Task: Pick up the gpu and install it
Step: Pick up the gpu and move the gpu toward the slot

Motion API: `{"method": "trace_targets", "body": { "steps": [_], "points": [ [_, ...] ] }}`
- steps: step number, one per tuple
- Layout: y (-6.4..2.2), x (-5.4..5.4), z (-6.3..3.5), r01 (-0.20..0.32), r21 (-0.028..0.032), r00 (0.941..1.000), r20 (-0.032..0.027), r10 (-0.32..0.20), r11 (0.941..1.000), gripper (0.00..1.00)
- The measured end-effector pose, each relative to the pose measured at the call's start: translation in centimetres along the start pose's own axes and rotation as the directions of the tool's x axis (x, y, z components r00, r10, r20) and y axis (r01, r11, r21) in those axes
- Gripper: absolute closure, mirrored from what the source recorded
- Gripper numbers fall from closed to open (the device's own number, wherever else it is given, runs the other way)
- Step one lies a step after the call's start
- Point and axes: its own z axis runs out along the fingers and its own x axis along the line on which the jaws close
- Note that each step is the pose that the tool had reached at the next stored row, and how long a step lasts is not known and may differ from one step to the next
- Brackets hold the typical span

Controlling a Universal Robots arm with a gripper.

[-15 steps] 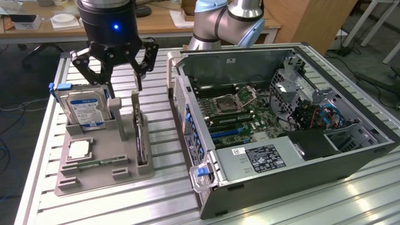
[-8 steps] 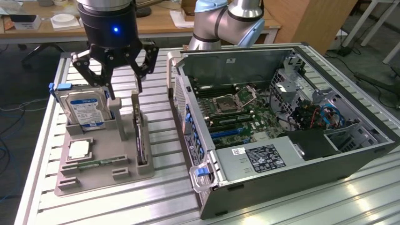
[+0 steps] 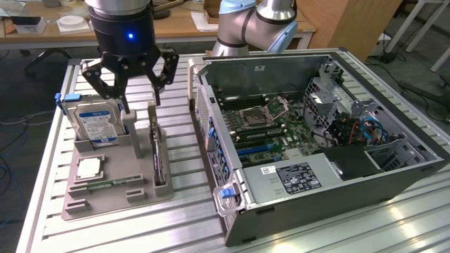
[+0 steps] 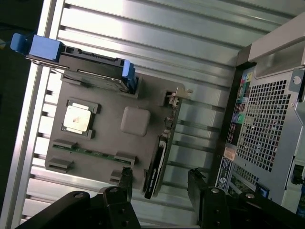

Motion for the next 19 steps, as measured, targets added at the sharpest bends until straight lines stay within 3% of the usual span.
{"method": "trace_targets", "body": {
  "steps": [19],
  "points": [
    [-0.33,0.08,0.54,-0.009,0.0002,1.0,0.0003,0.009,1.0,0.41]
  ]
}}
